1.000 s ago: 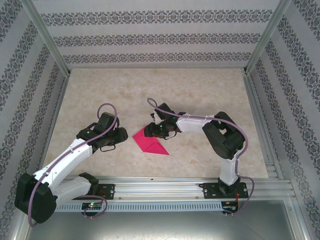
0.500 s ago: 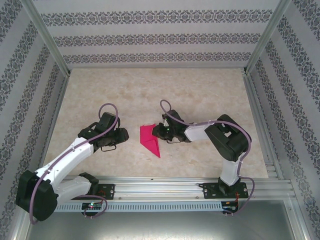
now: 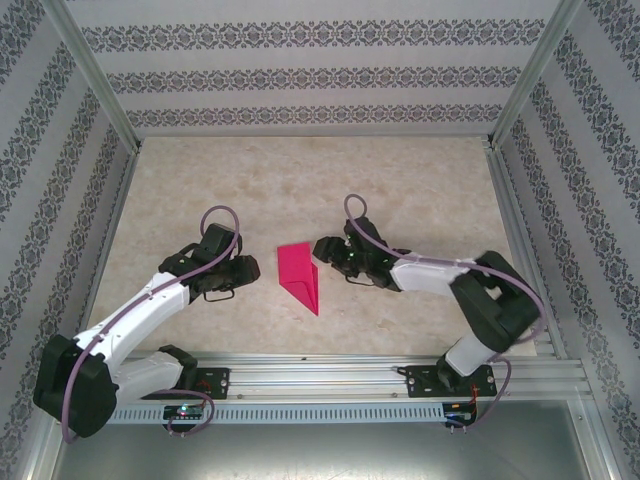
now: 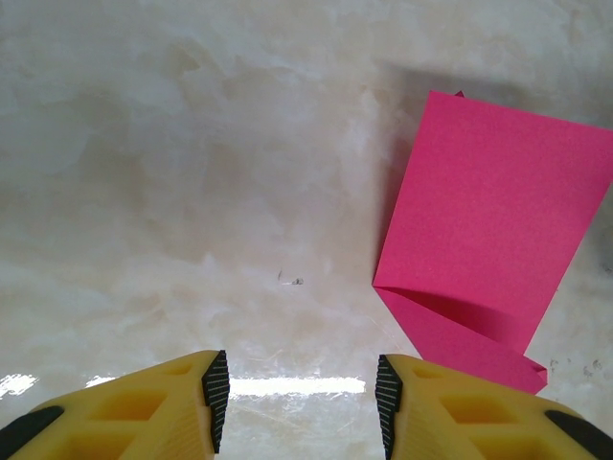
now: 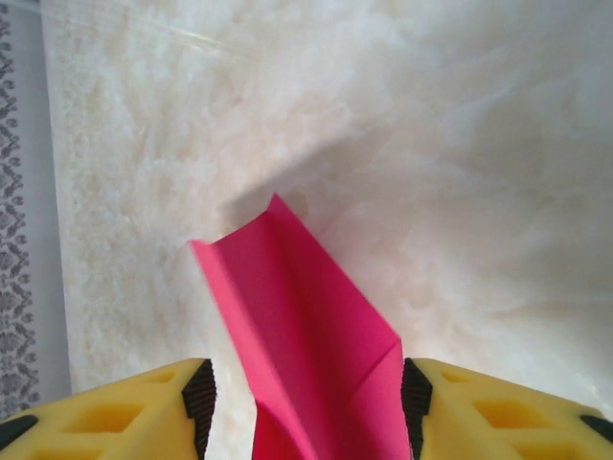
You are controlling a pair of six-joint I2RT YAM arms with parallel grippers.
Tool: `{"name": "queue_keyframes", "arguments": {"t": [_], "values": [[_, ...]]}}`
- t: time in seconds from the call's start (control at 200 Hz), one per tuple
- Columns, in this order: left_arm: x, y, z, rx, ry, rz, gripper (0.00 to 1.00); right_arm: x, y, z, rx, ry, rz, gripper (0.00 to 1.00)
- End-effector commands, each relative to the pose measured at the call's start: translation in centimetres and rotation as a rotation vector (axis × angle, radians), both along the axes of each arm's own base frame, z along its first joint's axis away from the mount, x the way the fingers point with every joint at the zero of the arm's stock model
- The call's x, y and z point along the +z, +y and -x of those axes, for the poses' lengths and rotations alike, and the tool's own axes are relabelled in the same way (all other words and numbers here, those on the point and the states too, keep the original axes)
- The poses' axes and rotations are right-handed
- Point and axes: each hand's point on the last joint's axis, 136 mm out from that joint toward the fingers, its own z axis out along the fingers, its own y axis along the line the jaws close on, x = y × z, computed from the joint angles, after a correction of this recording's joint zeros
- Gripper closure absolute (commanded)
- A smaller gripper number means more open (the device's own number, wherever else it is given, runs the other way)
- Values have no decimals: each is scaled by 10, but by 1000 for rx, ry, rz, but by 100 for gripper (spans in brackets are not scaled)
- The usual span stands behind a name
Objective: Fold a paper plane with a square sheet of paper (pick it up from the middle)
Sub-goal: Rotate the paper at the center of the table.
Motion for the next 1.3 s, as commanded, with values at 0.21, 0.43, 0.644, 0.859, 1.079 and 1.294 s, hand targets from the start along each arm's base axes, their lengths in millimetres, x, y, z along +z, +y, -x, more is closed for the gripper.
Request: {"name": "queue_keyframes", "arguments": {"t": [0.21,0.43,0.644,0.859,1.079,1.294], "values": [[0,-1,-13,5,-13,-4,52,31,65,68,421,-29,78,77],[-2,-3,-11,-5,-3,-2,52,-2,86,76,455,38,126,82],[-4,-8,-13,-21,4,19,52,-26,68,72,407,86,123,81],[-8,-16,-15,-45,24,40,51,-44,53,67,372,116,106,79],[-12,-28,-17,-80,46,83,50,-57,41,63,319,142,38,79],[-14,-48,-21,-134,73,168,48,-72,34,64,282,172,-38,77]]}}
